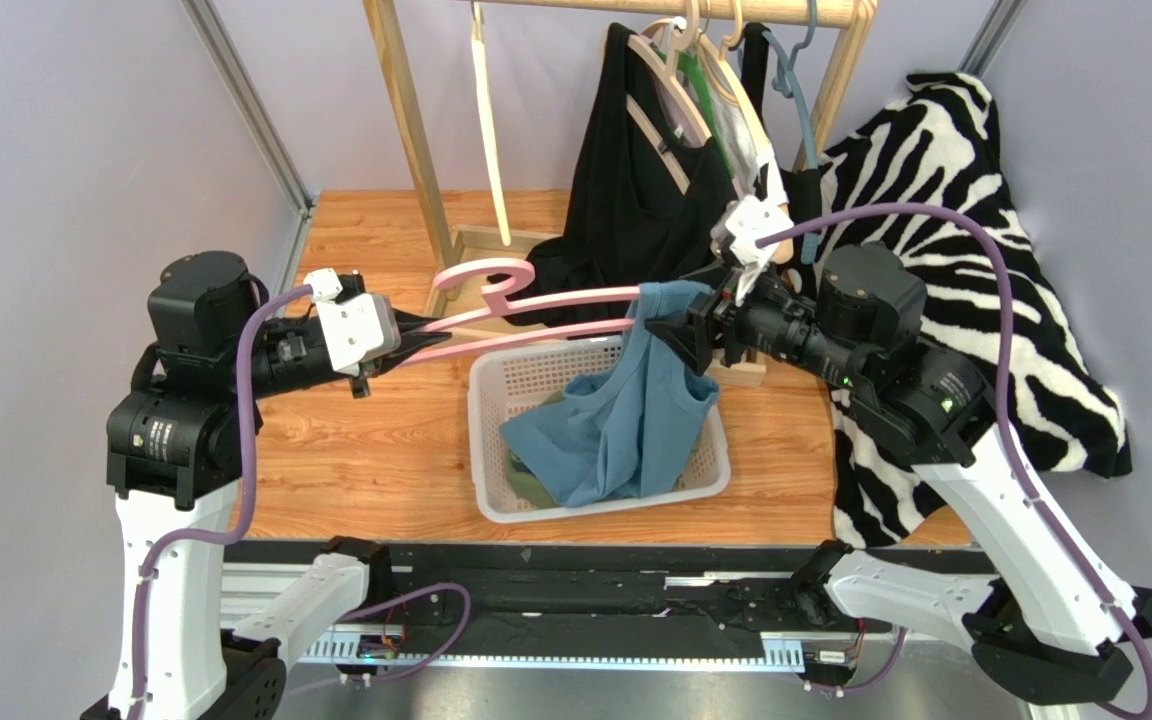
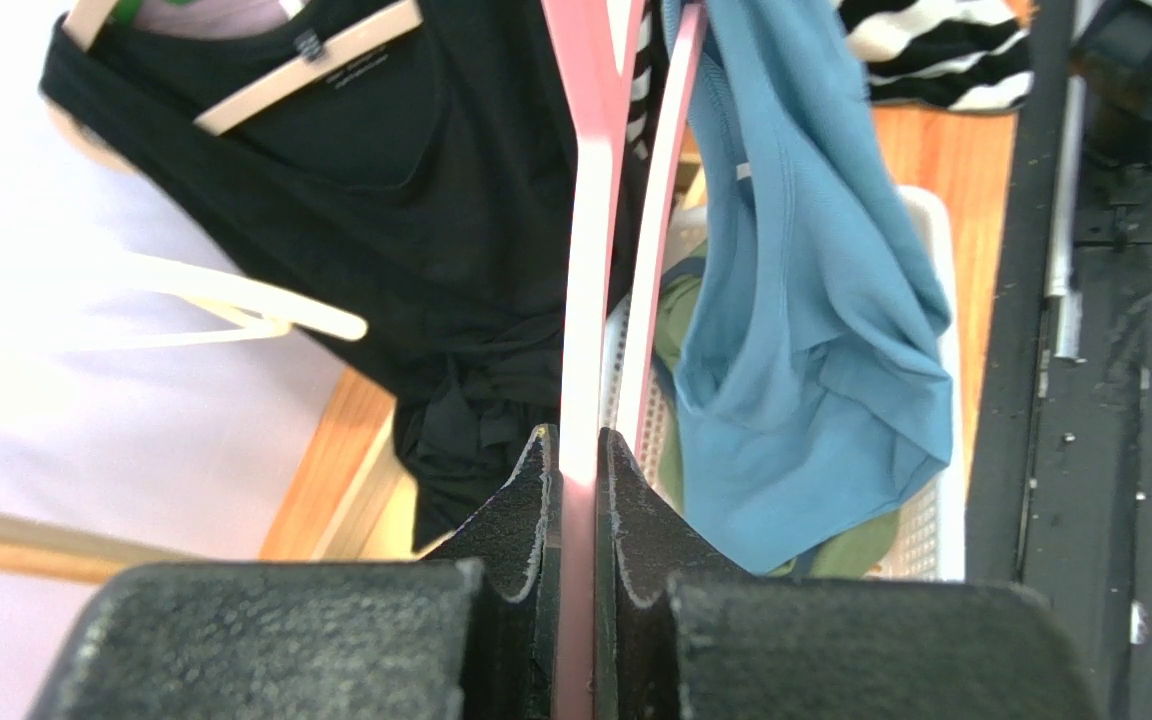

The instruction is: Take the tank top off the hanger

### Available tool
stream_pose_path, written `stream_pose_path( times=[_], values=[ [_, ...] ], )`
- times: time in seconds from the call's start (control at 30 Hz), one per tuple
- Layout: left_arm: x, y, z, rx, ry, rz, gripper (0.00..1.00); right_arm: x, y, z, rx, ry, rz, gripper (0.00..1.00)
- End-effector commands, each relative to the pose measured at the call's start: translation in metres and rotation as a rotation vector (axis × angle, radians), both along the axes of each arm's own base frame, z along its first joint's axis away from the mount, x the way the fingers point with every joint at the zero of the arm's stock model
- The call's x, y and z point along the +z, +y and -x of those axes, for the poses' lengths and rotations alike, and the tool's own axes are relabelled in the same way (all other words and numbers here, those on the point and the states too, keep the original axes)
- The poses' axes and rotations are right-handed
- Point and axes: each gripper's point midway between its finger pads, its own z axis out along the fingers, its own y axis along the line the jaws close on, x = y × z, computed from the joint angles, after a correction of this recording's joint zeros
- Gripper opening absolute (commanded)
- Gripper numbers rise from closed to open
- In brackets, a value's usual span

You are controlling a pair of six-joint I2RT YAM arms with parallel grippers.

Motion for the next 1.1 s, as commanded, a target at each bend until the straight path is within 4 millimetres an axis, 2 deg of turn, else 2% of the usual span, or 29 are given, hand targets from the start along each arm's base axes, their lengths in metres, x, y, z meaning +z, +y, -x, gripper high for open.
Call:
stream_pose_path(
  times=[0.0, 0.03, 0.17, 0.27, 0.3, 0.37, 0.4, 0.47, 0.5, 0.67, 0.77, 0.87, 0.9, 0.97, 1.0, 1.07],
  values=[
    [0.01, 0.009, -0.018, 0.095, -0.071, 0.001, 0.0, 0.028, -0.035, -0.007, -0.188, -0.103, -0.098, 0.66],
    [0.008, 0.013, -0.023, 0.128, -0.075, -0.007, 0.0, 0.032, -0.043, -0.004, -0.208, -0.113, -0.113, 0.67],
    [0.002, 0.021, -0.028, 0.184, -0.083, -0.028, 0.0, 0.021, -0.059, 0.0, -0.279, -0.076, -0.131, 0.7],
    [-0.002, 0.021, -0.023, 0.18, -0.072, -0.026, 0.0, 0.013, -0.056, 0.013, -0.233, -0.043, -0.165, 0.73],
    [-0.002, 0.02, -0.022, 0.177, -0.068, -0.023, 0.0, -0.003, -0.049, 0.014, -0.202, -0.008, -0.153, 0.73],
    [-0.001, 0.019, -0.019, 0.173, -0.061, -0.015, 0.0, -0.01, -0.038, 0.02, -0.156, 0.04, -0.194, 0.73],
    [-0.001, 0.019, -0.017, 0.168, -0.058, -0.014, 0.0, -0.028, -0.032, 0.018, -0.149, 0.088, -0.185, 0.73],
    [-0.001, 0.018, -0.013, 0.154, -0.053, -0.008, 0.0, -0.036, -0.022, 0.014, -0.132, 0.117, -0.196, 0.73],
    [0.0, 0.016, -0.01, 0.143, -0.048, -0.005, 0.0, -0.048, -0.016, 0.01, -0.131, 0.15, -0.182, 0.73],
    [0.002, 0.014, 0.004, 0.11, -0.043, 0.002, 0.0, -0.057, 0.008, -0.004, -0.093, 0.179, -0.21, 0.72],
    [0.001, 0.015, 0.009, 0.108, -0.033, 0.003, 0.0, -0.055, 0.019, -0.011, -0.082, 0.19, -0.218, 0.67],
    [-0.002, 0.015, 0.011, 0.111, -0.021, 0.001, 0.0, -0.052, 0.024, -0.013, -0.07, 0.2, -0.213, 0.5],
    [-0.003, 0.016, 0.012, 0.117, -0.02, 0.0, 0.0, -0.053, 0.022, -0.013, -0.073, 0.207, -0.202, 0.36],
    [-0.005, 0.018, 0.011, 0.128, -0.023, -0.006, 0.0, -0.05, 0.018, -0.009, -0.077, 0.198, -0.197, 0.22],
    [-0.006, 0.02, 0.009, 0.143, -0.026, -0.009, 0.0, -0.051, 0.014, -0.008, -0.084, 0.195, -0.19, 0.08],
    [-0.01, 0.022, 0.006, 0.161, -0.021, -0.015, 0.0, -0.043, 0.004, -0.004, -0.103, 0.162, -0.193, 0.0]
  ],
)
